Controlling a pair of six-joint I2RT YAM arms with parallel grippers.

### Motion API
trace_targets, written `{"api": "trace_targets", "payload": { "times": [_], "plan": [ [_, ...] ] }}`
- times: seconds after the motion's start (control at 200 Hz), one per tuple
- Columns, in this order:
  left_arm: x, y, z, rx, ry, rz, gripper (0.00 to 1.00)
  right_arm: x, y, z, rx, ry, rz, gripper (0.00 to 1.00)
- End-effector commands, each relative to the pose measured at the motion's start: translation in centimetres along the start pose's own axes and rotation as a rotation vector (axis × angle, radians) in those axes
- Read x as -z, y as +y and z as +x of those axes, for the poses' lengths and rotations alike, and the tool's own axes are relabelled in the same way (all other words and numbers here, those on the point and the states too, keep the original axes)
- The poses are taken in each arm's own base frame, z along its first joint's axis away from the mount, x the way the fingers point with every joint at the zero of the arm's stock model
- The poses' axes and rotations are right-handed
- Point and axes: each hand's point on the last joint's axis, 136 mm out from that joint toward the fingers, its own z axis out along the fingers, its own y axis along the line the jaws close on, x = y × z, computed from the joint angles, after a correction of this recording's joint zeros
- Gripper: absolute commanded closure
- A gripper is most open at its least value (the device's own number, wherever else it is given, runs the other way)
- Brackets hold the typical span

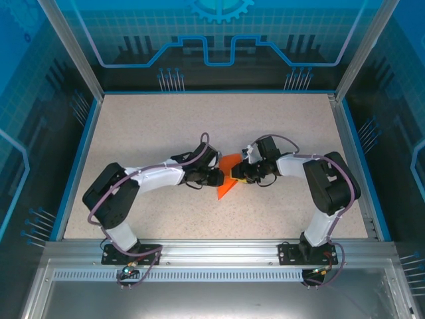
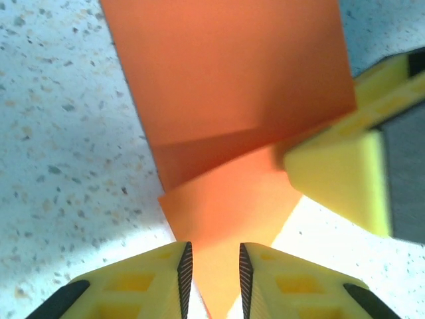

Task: Fold a paper plane with a square sheet of paper (pick it up from the middle)
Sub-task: Fourth fold the wing at the center of the table.

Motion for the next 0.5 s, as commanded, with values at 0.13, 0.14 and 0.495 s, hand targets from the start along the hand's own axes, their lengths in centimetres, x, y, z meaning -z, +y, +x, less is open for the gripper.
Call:
{"api": "trace_targets", "payload": {
  "times": [0.13,0.14,0.495],
  "plan": [
    [0.8,-0.5,2.1,0.008,-0.086,-0.114,0.64,-0.7,-0.1,-0.5,0.057,0.056,-0.001,0.77],
    [0.7,-0.5,2.3,0.008,-0.086,-0.115,0.64,-0.8,-0.1,-0.4,0.058,0.058,-0.001,0.77],
    [-0.1,-1.6,2.4,-0.018,-0.183,-0.134,0.61,-0.5,-0.2,0.1,0.051,0.065,-0.006,0.76]
  ]
}}
